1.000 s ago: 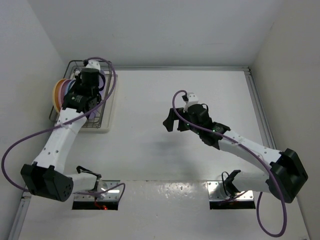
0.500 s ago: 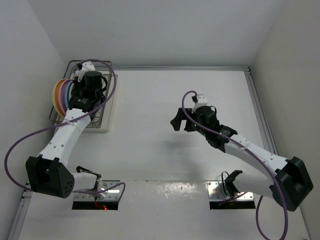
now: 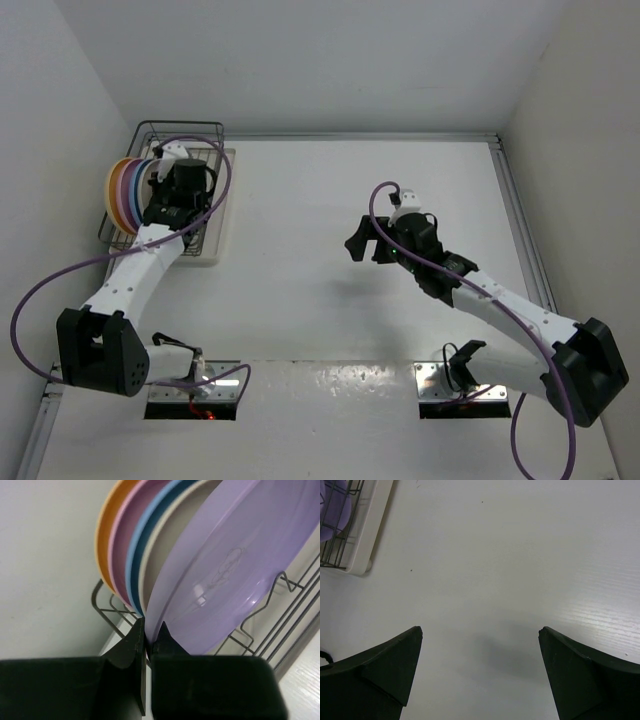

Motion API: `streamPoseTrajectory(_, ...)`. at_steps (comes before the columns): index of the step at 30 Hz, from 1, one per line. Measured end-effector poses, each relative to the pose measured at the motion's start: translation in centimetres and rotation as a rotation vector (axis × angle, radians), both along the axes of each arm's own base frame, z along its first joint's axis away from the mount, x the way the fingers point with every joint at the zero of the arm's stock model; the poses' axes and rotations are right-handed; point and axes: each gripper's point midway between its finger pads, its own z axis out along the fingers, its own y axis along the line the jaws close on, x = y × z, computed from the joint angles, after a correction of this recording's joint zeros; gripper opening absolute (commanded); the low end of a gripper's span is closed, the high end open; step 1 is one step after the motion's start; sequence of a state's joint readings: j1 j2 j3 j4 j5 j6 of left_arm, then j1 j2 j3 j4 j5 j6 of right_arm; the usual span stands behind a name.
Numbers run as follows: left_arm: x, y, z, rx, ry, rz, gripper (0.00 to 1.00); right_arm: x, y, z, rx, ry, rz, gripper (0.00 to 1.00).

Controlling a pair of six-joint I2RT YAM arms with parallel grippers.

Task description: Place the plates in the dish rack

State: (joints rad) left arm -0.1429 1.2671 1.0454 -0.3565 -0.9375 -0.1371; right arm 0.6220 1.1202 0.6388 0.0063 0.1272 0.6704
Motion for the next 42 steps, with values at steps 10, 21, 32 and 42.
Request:
streamPoseTrajectory(10, -1.3, -0.9, -4.6, -0.105, 0.108, -0.082, 0.53, -0.2, -0.8, -0.4, -0.015, 0.021, -0.02, 1.0)
streamPoseTrajectory(21, -2.7, -6.5, -2.2, -0.171, 0.274, -0.586, 1.0, -2.4, -4.0, -0.1, -0.092, 0.052, -0.047, 1.0)
streamPoseTrajectory(32, -15.0, -10.1, -8.7, 0.263, 0.382, -1.274, 1.0, -7.9, -10.4, -1.9, -0.138, 0.098, -0.212, 1.0)
streamPoseTrajectory(42, -15.5, -12.5, -13.8, 0.342, 0.257, -1.417, 1.0, -11.1, -14.4, -5.6, -0.12, 0.123, -0.367, 1.0)
